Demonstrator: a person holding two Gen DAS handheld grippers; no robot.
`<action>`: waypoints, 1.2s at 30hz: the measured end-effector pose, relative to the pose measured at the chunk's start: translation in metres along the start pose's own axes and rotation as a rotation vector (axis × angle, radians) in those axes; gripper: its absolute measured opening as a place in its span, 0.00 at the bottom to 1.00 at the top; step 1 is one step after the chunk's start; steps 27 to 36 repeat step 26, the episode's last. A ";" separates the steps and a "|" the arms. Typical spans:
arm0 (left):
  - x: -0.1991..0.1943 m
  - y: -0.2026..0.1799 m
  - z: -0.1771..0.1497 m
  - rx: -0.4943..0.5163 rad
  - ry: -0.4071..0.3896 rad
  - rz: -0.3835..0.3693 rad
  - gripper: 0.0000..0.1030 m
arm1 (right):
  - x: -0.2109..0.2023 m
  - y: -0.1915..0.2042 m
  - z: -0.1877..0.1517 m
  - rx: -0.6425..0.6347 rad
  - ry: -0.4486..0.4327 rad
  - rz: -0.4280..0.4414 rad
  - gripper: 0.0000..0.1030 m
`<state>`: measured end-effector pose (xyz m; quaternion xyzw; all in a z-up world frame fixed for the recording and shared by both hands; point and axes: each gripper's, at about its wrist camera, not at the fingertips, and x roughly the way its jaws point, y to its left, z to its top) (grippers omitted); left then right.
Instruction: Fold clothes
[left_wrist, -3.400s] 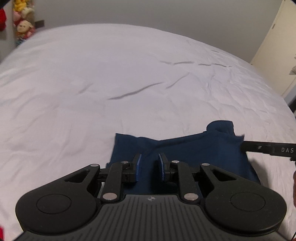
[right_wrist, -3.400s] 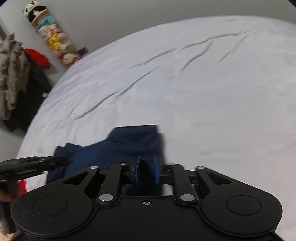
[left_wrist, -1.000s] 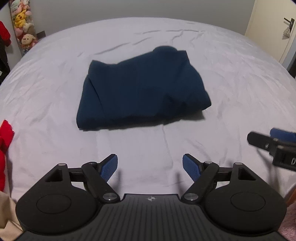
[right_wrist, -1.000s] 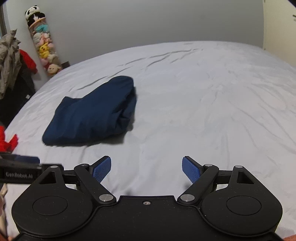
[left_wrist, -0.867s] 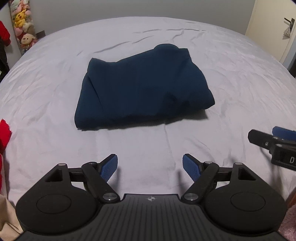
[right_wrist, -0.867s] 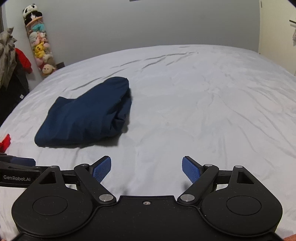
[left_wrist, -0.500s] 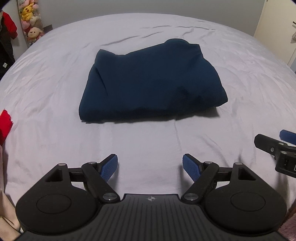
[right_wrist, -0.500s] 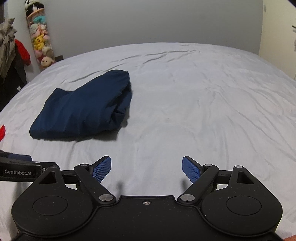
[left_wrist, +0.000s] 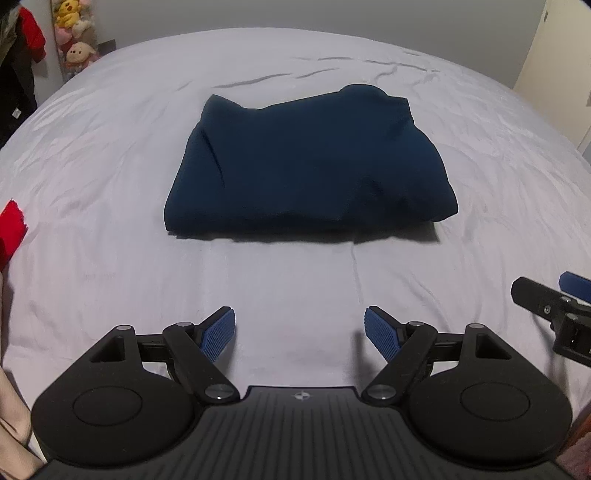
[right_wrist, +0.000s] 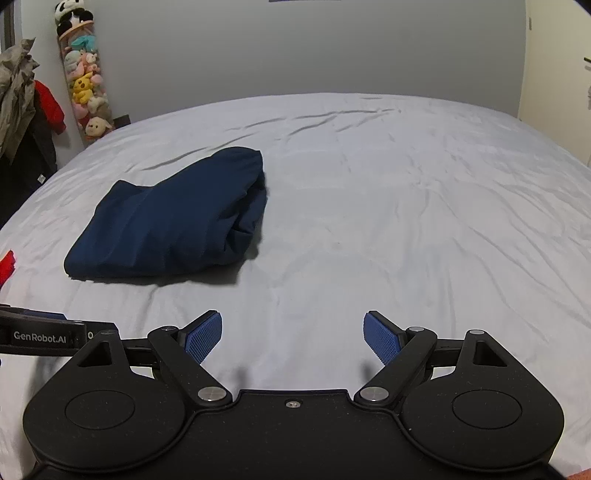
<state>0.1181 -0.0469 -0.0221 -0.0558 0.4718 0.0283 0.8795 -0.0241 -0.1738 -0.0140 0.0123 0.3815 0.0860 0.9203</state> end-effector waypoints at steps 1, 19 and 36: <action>0.000 0.000 0.000 0.000 -0.002 0.000 0.74 | 0.000 0.000 0.000 0.000 0.000 0.001 0.80; 0.000 -0.004 -0.003 0.037 -0.015 0.038 0.74 | -0.001 0.000 0.000 -0.008 0.006 0.009 0.80; 0.000 -0.007 -0.004 0.048 -0.020 0.045 0.74 | 0.000 0.001 0.000 -0.009 0.011 0.011 0.80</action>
